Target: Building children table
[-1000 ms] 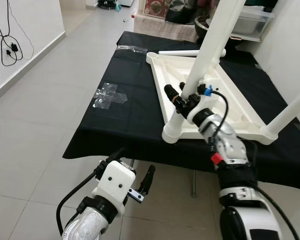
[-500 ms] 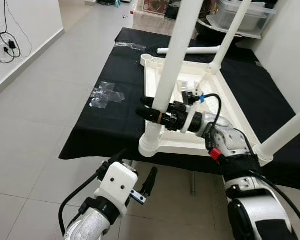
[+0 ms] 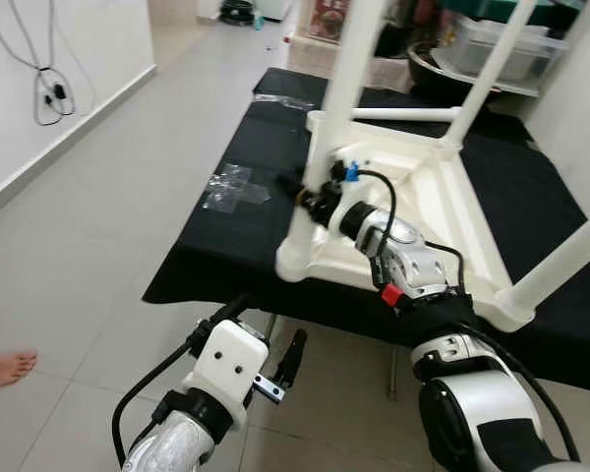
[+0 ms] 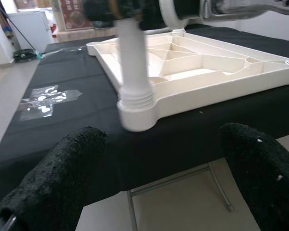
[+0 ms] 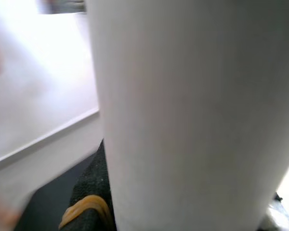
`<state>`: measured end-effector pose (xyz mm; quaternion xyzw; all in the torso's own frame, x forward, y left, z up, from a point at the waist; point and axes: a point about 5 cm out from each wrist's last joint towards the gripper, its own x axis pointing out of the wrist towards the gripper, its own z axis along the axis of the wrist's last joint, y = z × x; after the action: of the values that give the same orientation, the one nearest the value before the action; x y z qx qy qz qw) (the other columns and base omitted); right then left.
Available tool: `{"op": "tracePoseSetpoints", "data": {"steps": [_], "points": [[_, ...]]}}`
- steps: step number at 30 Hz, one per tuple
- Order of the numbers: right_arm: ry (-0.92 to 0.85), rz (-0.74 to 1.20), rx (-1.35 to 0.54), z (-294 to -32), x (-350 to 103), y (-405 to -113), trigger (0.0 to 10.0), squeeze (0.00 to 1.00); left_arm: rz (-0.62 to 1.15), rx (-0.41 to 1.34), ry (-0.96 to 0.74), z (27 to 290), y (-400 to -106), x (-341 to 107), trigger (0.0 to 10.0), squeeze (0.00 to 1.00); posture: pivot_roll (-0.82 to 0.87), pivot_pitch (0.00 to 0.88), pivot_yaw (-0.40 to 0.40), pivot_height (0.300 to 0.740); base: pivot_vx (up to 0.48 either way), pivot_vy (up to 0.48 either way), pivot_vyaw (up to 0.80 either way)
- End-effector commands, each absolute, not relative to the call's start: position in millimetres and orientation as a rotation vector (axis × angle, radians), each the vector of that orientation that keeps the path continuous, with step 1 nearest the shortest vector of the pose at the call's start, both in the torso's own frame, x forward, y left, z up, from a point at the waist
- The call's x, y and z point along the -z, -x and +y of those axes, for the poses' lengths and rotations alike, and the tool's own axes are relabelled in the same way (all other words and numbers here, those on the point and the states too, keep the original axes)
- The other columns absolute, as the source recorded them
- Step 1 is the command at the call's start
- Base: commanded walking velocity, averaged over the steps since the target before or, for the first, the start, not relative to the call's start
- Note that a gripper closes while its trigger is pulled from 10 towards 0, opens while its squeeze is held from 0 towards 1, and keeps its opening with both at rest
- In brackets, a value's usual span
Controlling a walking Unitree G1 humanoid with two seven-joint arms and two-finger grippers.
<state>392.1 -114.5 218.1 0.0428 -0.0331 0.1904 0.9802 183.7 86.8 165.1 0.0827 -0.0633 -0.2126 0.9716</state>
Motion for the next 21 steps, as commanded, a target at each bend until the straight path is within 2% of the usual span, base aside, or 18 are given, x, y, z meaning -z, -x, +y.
{"op": "tracePoseSetpoints", "data": {"steps": [1, 3, 4, 5, 9, 11, 12, 13, 14, 15, 21], "points": [[-0.078, -0.006, -0.12, -148.7, -204.9, -391.5, 0.0, 0.0, -0.13, 0.435, -0.172, 85.4, -183.2, -164.2, 10.0, 0.0, 0.14, 0.075, -0.146, 0.74, 0.0, 0.0, 0.0], [-0.109, -0.009, 0.157, -162.1, -199.4, -377.2, 0.0, 0.0, -0.131, 0.441, -0.17, 83.4, -183.7, -163.8, 10.0, 0.0, 0.14, 0.072, -0.147, 0.74, 0.0, 0.0, 0.0], [-0.109, -0.009, 0.157, -162.1, -199.4, -377.2, 0.0, 0.0, -0.131, 0.441, -0.17, 83.4, -183.7, -163.8, 10.0, 0.0, 0.14, 0.072, -0.147, 0.74, 0.0, 0.0, 0.0], [-0.129, -0.011, 0.271, -162.7, -196.4, -368.3, 0.0, 0.0, -0.132, 0.444, -0.17, 82.9, -183.8, -163.7, 10.0, 0.0, 0.14, 0.072, -0.147, 0.74, 0.0, 0.0, 0.0], [-0.158, 0.004, 0.374, -154.9, -190.6, -357.1, 0.0, 0.0, -0.133, 0.445, -0.17, 82.7, -183.8, -163.8, 10.0, 0.0, 0.15, 0.071, -0.147, 0.74, 0.0, 0.0, 0.0], [-0.177, 0.029, 0.378, -139.5, -185.8, -354.0, 0.0, 0.0, -0.131, 0.443, -0.171, 83.0, -183.2, -163.4, 10.0, 0.0, 0.15, 0.074, -0.151, 0.74, 0.0, 0.0, 0.0], [-0.212, 0.041, 0.354, -130.4, -184.5, -354.9, 9.6, 0.0, -0.129, 0.441, -0.171, 83.4, -183.0, -163.0, 10.0, 0.0, 0.15, 0.074, -0.151, 0.74, 0.0, 0.0, 0.0], [-0.212, 0.041, 0.354, -130.4, -184.5, -354.9, 9.6, 0.0, -0.129, 0.441, -0.171, 83.4, -183.0, -163.0, 10.0, 0.0, 0.15, 0.074, -0.151, 0.74, 0.0, 0.0, 0.0], [-0.23, 0.016, 0.294, -122.2, -187.6, -356.6, 10.0, 0.82, -0.128, 0.44, -0.171, 83.8, -182.9, -162.8, 10.0, 0.0, 0.15, 0.074, -0.15, 0.74, 0.0, 0.0, 0.0], [-0.241, -0.004, 0.253, -117.1, -190.0, -357.6, 10.0, 1.0, -0.127, 0.439, -0.171, 84.1, -182.9, -162.6, 10.0, 0.0, 0.15, 0.074, -0.15, 0.74, 0.0, 0.0, 0.0], [-0.235, -0.088, 0.197, -116.7, -204.7, -359.8, 10.0, 1.0, -0.127, 0.441, -0.17, 83.7, -183.0, -162.4, 10.0, 0.0, 0.14, 0.072, -0.149, 0.74, 0.0, 0.0, 0.0]]}}
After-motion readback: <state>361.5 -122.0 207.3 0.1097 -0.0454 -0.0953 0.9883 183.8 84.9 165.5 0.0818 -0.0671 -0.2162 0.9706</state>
